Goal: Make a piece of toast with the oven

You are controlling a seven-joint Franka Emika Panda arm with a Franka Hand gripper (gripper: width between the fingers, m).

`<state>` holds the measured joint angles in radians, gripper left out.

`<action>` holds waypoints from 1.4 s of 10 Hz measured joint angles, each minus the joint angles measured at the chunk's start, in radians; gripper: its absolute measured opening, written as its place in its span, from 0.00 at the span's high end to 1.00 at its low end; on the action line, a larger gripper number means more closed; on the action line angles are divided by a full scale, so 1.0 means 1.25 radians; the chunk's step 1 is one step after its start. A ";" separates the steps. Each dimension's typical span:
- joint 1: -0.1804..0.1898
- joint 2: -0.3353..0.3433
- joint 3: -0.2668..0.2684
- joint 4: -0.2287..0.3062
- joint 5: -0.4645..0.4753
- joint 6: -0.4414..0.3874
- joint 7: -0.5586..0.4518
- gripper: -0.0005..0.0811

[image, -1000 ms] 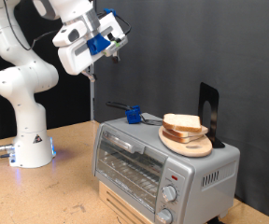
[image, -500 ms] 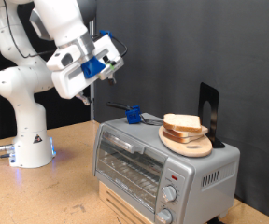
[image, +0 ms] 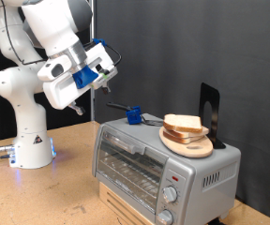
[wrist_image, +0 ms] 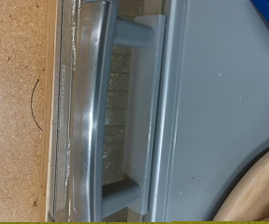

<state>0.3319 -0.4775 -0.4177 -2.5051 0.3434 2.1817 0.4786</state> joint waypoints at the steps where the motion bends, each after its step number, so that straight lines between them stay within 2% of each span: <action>1: 0.001 -0.001 -0.003 0.002 0.008 -0.021 -0.006 0.16; 3: 0.002 -0.002 -0.002 -0.003 0.003 -0.046 -0.020 0.16; 4: 0.001 0.003 0.010 -0.021 -0.010 -0.026 -0.012 0.16; 6: 0.004 0.028 0.042 -0.068 -0.019 0.074 0.016 0.16; 9: 0.024 0.088 0.067 -0.097 0.017 0.190 0.018 0.16; 14: 0.035 0.151 0.078 -0.111 0.045 0.256 0.016 0.16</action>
<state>0.3756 -0.2884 -0.3205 -2.6436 0.4001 2.5021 0.4990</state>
